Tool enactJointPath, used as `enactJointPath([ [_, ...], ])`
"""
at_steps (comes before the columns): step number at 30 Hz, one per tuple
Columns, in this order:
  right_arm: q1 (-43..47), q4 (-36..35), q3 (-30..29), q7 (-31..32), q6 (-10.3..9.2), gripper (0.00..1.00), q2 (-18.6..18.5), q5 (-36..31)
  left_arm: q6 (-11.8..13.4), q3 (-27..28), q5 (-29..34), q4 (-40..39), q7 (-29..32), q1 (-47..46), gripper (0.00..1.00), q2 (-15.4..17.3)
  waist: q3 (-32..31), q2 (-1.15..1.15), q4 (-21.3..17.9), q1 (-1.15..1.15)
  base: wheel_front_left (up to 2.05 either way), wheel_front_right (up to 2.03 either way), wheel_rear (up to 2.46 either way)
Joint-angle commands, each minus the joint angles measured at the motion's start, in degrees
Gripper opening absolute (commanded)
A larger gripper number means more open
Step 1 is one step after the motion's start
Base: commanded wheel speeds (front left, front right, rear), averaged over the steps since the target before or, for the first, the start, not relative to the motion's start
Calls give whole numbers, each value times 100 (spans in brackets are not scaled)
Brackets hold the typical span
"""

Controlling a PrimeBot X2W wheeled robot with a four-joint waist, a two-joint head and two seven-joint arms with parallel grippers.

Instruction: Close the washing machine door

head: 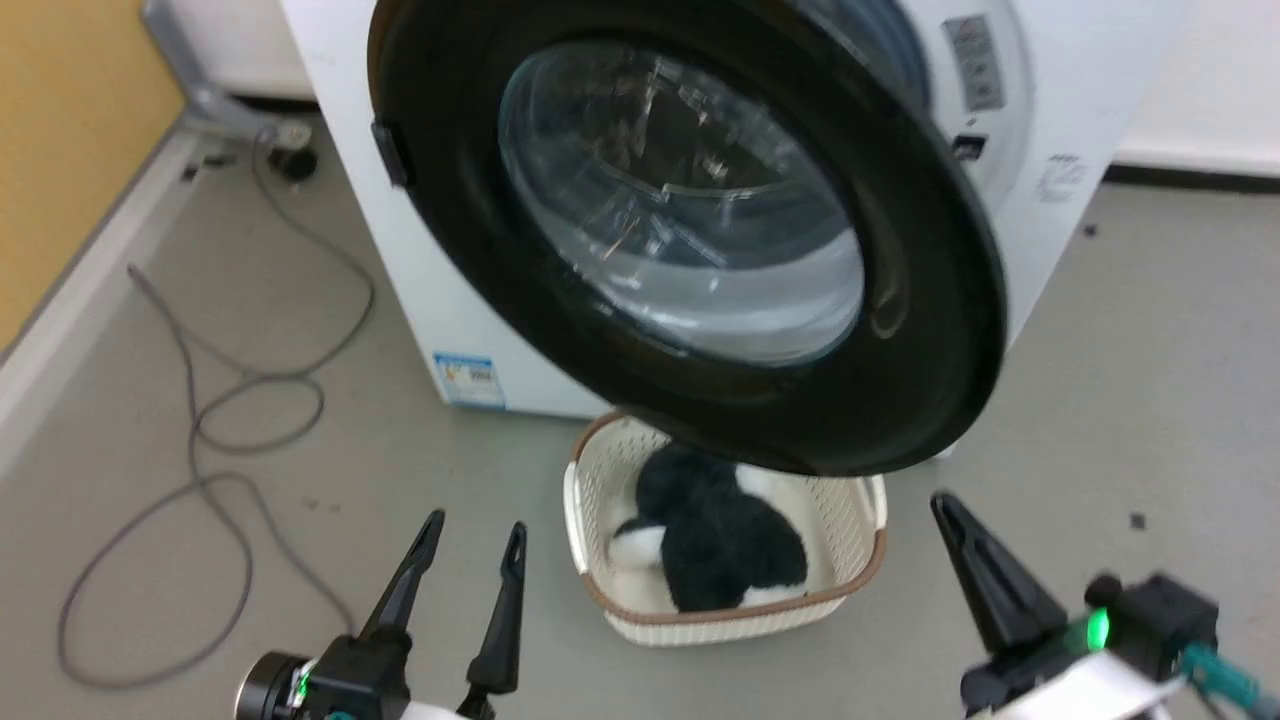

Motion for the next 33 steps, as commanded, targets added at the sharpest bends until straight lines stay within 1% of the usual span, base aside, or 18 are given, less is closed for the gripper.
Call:
enactJointPath([
  [1, -253, 20, 100, -21, 5, 0, -173, 84, -39, -19, 56, -25, -25, -131, 100, -23, 230, 0, 137, 0, 0, 0, 0],
  [6, -1044, 240, 433, 105, 5, 0, -765, 512, -58, -109, 114, -37, -25, -333, 100, -83, 600, 0, 338, 0, 0, 0, 0],
  [12, -1939, 606, 526, 263, 5, 0, -1476, 1034, -39, -225, 90, -32, -25, -575, 100, -131, 995, 0, 610, 0, 0, 0, 0],
  [18, -2709, 1035, 703, 415, 5, 0, -2014, 1452, 52, -312, 63, -78, -25, -780, 100, -150, 1322, 0, 832, 0, 0, 0, 0],
  [22, -3220, 1383, 808, 513, 5, 0, -2236, 1715, 108, -412, 3, -100, -25, -901, 100, -154, 1498, 0, 945, 0, 0, 0, 0],
  [26, -3760, 1810, 832, 617, 5, 0, -2366, 1952, 192, -520, -87, -132, -25, -1000, 100, -155, 1648, 0, 1034, 0, 0, 0, 0],
  [33, -4594, 2668, 645, 705, 5, 0, -2359, 2240, 322, -645, -210, -153, -25, -1108, 100, -156, 1801, 0, 1134, 0, 0, 0, 0],
])
